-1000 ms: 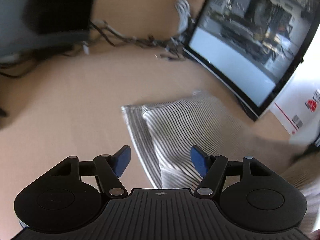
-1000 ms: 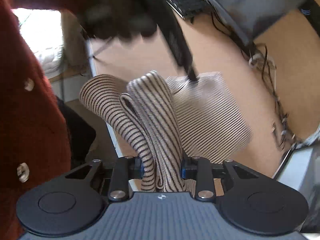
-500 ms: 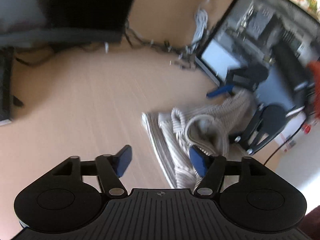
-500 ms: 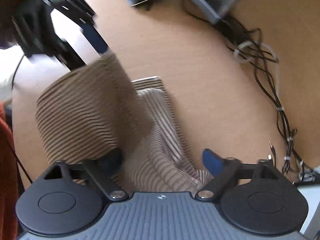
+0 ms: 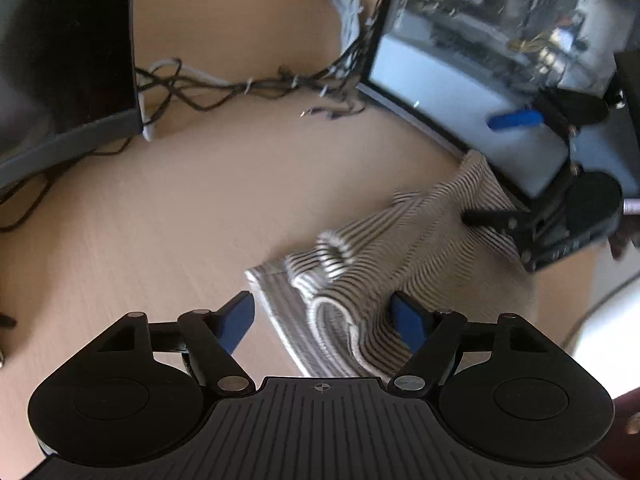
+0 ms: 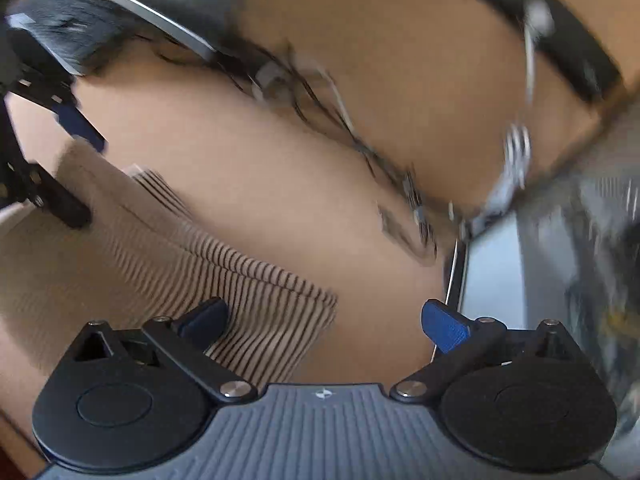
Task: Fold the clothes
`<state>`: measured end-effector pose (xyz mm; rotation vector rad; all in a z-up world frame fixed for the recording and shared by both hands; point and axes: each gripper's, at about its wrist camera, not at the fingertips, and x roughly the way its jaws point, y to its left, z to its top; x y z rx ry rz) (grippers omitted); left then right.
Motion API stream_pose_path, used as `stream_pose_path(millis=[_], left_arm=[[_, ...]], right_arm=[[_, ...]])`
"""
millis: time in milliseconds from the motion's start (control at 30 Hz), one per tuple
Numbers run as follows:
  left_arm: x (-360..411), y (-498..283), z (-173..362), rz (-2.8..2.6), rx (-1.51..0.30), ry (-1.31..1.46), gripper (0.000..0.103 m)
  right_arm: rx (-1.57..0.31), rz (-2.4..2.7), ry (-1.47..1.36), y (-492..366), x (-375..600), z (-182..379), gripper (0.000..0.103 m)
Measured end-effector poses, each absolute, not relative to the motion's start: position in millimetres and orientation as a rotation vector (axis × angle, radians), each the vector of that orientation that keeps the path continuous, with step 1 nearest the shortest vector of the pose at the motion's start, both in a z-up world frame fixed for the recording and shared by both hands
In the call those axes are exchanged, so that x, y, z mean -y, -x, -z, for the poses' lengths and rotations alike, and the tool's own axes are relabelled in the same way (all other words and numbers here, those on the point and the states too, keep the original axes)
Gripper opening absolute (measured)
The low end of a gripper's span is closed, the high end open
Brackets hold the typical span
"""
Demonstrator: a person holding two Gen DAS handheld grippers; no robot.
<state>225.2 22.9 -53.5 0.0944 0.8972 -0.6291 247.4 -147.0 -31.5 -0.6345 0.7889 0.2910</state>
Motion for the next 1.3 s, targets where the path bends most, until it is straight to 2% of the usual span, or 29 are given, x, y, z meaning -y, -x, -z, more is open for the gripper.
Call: stream_pose_path(millis=[167,333,400,467,500,600,767,900,967,1033,1067,1300], left_arm=[[-16.2,-232.6,58.4,0.637,-0.917,-0.165,0.085],[-15.2,-233.3,30.5,0.68,-0.854,-0.227,0.083],[-15.4,-233.9,15.1,0.729,-0.817,-0.221,0.085],[-12.3,-237.7,4.3,0.782,-0.796,-0.206,0.091],[-7.5,-242.2,3.7,0.807,-0.798,-0.202,0.094],[10.1,-257.8,18.7,0.866,-0.852,-0.198,0.095],[23.3,-286.3,50.5,0.875,-0.955,-0.138,0.097],[20.6,-300.6,61.1,0.872,-1.003,-0.055,0.101],[15.5,-299.6,64.8,0.864,-1.02,-0.027,0.101],[8.0,-298.4,68.4,0.837,-1.03,0.012,0.101],[3.7,-297.9,70.0,0.823,-1.035,0.034,0.101],[-24.4,-274.8,69.1,0.718,-1.047,0.086,0.1]], right_arm=[[-0.759,-0.181,0.494,-246.0,158.0,52.4,0.103],[-0.827,-0.15,0.3,-258.0,175.2,45.4,0.103],[-0.845,-0.164,0.149,-264.9,186.8,38.0,0.103],[-0.893,-0.201,-0.046,-257.9,204.1,33.2,0.103],[-0.931,-0.23,-0.157,-253.9,214.8,30.7,0.103],[-1.083,-0.324,-0.407,-238.9,233.8,38.4,0.103],[-1.183,-0.334,-0.413,-219.4,230.2,56.2,0.103],[-1.206,-0.321,-0.576,-225.2,236.8,73.3,0.102],[-1.205,-0.302,-0.646,-231.6,241.9,79.1,0.099],[-1.193,-0.289,-0.639,-242.3,244.5,80.0,0.087],[-1.187,-0.287,-0.627,-247.2,244.2,78.9,0.085],[-1.101,-0.286,-0.49,-305.3,213.1,64.3,0.081]])
